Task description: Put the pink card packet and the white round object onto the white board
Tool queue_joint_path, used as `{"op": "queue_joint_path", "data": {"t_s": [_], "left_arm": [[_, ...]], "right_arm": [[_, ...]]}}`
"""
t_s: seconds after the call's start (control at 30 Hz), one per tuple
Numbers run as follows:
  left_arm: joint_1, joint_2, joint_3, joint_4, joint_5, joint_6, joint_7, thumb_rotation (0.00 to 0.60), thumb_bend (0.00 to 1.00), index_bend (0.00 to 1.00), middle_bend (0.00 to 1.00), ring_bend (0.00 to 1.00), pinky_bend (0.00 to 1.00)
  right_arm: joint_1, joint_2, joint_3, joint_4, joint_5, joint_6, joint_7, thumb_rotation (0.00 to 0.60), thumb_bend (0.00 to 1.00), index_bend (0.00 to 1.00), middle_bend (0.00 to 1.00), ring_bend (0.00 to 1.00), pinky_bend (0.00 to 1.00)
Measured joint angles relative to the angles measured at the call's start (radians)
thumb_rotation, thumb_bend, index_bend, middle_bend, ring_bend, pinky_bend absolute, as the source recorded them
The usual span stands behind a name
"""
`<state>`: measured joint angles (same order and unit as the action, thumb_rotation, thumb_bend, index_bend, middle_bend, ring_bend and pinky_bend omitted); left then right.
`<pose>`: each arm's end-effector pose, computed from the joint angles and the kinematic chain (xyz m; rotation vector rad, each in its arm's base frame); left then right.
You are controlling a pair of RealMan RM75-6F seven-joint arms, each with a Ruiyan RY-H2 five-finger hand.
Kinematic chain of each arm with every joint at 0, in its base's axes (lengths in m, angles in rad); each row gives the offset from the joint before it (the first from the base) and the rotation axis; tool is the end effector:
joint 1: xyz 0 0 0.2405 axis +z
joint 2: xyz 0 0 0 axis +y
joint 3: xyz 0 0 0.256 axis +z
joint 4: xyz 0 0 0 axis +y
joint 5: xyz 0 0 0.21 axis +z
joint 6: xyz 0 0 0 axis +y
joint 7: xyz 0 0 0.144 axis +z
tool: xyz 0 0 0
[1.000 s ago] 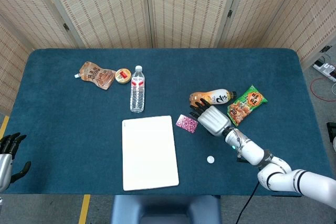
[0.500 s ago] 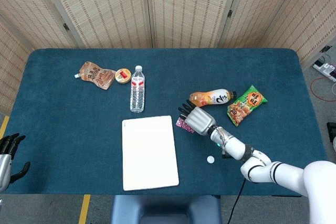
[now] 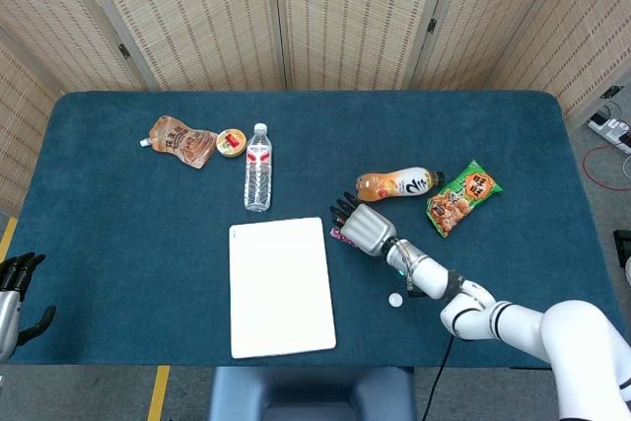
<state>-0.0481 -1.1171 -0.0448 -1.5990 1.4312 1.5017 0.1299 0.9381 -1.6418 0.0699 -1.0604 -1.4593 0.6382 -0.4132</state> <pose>-0.3285 0.1680 0.1665 -1.3448 -0.8371 -0.7407 -0.1540 -0.3868 -0.0617 2.3234 -0.2391 0.4869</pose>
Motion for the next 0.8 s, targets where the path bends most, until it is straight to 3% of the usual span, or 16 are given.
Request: {"op": "queue_joint_path", "data": {"t_s": [0.8], "left_arm": [[0.003,0.010,0.001,-0.012,-0.009,-0.010,0.003,0.600,0.35,0.16,0.15,0.15,0.00]], "right_arm": [[0.020,0.011,-0.028,0.002,0.003,0.001,0.018,0.600,0.30,0.11,0.08,0.00,0.00]]}}
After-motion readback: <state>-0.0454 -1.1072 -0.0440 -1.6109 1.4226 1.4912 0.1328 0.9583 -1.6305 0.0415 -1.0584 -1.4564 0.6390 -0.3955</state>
